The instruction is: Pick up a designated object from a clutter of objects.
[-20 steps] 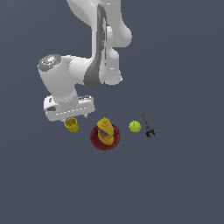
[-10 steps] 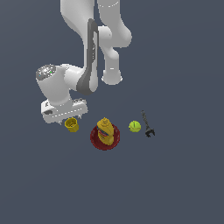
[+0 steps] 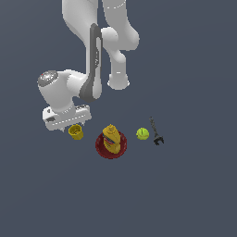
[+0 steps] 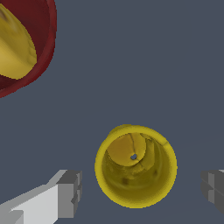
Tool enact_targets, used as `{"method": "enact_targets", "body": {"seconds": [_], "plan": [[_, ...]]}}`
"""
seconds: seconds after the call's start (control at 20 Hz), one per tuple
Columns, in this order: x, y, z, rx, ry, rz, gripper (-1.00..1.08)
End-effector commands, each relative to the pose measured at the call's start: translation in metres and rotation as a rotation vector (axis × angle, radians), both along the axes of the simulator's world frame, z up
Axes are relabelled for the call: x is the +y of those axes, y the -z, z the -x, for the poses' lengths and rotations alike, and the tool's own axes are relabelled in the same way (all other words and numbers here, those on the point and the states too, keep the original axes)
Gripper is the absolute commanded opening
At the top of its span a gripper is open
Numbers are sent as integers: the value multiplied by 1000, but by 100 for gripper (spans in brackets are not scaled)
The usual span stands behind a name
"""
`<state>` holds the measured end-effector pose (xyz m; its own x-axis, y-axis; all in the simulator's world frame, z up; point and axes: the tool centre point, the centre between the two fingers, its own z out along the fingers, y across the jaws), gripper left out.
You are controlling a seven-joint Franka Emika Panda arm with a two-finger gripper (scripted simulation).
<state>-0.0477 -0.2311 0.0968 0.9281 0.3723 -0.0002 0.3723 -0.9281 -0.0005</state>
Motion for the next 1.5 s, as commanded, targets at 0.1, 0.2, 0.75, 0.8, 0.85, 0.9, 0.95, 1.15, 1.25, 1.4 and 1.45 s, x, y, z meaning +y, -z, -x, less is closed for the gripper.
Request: {"method": "enact_targets", "body": {"seconds": [0.1, 0.2, 0.75, 0.8, 0.85, 0.9, 0.95, 1.15, 1.25, 1.4, 1.45], "plan": [[0, 8, 0, 0, 0, 0, 100], [0, 16, 1, 0, -1, 0, 100], [-1, 50, 1, 0, -2, 0, 100], [-1, 50, 1, 0, -2, 0, -100], [-1, 50, 1, 0, -2, 0, -100], [-1, 50, 1, 0, -2, 0, -100], [-1, 50, 1, 0, -2, 0, -100], [-1, 50, 1, 0, -2, 0, -100], [-1, 50, 1, 0, -2, 0, -100], [-1, 48, 1, -2, -2, 1, -100], [-1, 47, 1, -2, -2, 1, -100]]}}
